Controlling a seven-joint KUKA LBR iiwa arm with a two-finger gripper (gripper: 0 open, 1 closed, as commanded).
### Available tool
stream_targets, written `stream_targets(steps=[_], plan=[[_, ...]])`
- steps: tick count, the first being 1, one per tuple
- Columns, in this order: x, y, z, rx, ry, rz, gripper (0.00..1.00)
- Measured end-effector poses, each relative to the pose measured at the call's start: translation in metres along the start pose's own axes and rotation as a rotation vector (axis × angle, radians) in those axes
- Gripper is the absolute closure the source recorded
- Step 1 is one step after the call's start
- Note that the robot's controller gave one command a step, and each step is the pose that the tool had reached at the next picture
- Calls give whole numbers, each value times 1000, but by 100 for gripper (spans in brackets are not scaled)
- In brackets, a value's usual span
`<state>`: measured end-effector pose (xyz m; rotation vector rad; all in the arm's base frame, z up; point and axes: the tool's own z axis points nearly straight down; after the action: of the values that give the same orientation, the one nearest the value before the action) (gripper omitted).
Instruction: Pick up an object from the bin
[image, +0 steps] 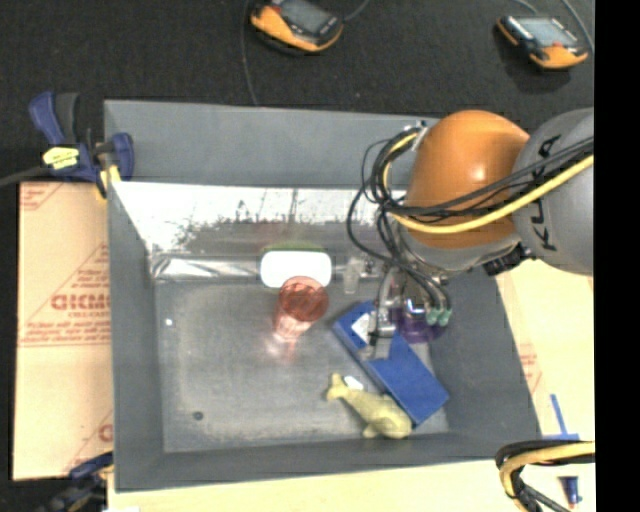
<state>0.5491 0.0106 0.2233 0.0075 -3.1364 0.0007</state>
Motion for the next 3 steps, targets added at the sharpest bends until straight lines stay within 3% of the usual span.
stream_targets(steps=[1,2,3], plan=[[-1,0,-5,0,-9,0,0],[-36,21,16,2,-15,-114,0],[-31,34,-24,-1,-3,-72,0]])
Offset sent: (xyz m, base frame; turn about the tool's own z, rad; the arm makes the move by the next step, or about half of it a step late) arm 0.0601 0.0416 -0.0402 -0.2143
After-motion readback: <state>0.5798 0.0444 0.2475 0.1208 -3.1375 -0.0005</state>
